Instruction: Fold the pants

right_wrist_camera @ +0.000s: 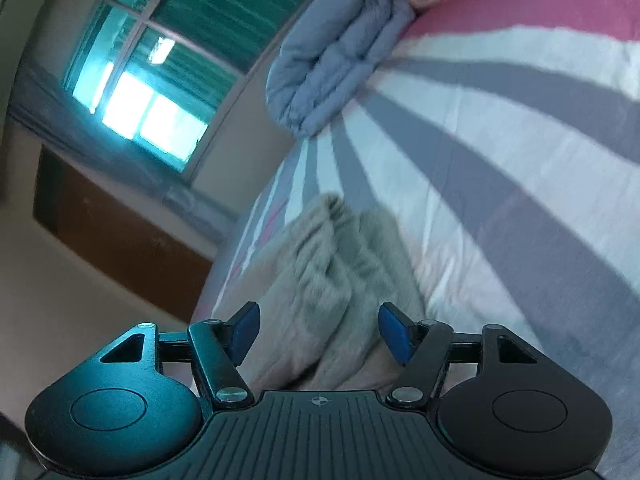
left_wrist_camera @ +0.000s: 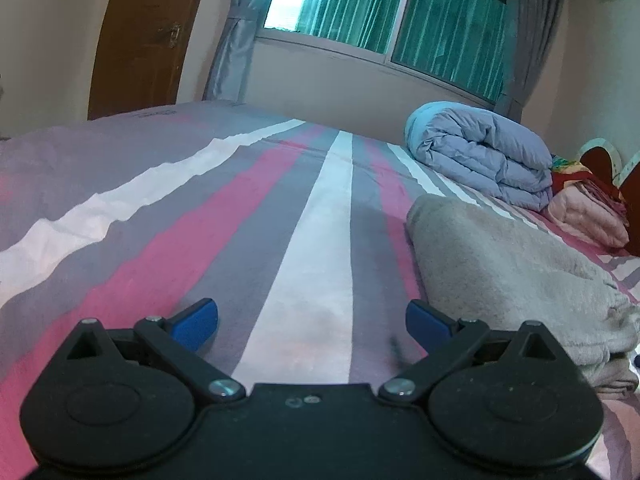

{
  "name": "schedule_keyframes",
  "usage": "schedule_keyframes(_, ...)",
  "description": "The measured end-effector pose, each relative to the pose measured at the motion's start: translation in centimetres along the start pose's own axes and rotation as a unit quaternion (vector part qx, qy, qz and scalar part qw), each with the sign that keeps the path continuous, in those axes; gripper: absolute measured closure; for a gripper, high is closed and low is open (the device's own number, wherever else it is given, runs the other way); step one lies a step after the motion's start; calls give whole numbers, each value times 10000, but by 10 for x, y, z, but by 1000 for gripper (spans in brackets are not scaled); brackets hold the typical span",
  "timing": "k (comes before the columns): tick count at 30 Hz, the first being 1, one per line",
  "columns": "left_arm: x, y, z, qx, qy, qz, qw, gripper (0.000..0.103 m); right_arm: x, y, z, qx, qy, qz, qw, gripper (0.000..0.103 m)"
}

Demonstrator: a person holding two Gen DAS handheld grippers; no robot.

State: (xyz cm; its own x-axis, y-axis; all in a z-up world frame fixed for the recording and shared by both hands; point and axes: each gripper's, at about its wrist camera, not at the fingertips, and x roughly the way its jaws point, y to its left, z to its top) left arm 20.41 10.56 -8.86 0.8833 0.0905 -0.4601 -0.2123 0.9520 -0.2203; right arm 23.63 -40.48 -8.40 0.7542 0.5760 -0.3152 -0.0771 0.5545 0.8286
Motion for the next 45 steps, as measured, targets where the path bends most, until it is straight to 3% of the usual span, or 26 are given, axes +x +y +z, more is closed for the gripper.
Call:
schedule_keyframes(4,-8,-2,-1,133,27,-183,9997,9,24,-7,-6,277,333,-178,9989,38)
schedule_keyframes(9,-19,-8,-7,557,-3,-152,9983,10,35,2,-8,153,213,-340,9991,37)
schedule_keyframes(15,-37,-29,-13,1157,-118,-483,9920,10,31,6,-15,136,77,-412,9990,37)
schedule_keyframes(20,-28,-47,-22,1506,106,-460,9875,11,12,15,-23,-43,-13,-448,9990,37)
schedule_keyframes(31,1,-60,-26,1456,252,-401,9882,11,7,16,-26,-50,-82,-348,9993,36)
schedule_keyframes(33,9,-45,-25,921,358,-200,9949,13,12,17,-26,-114,-31,-327,9994,36)
schedule_keyframes(34,8,-40,-23,751,374,-269,9961,14,14,16,-25,-114,-16,-317,9994,36)
schedule_keyframes(39,0,-29,-21,608,273,-350,9972,18,35,10,-17,50,109,-145,9998,36)
schedule_keyframes(45,6,-39,-20,867,354,-273,9952,18,57,1,-12,196,105,-195,9996,35)
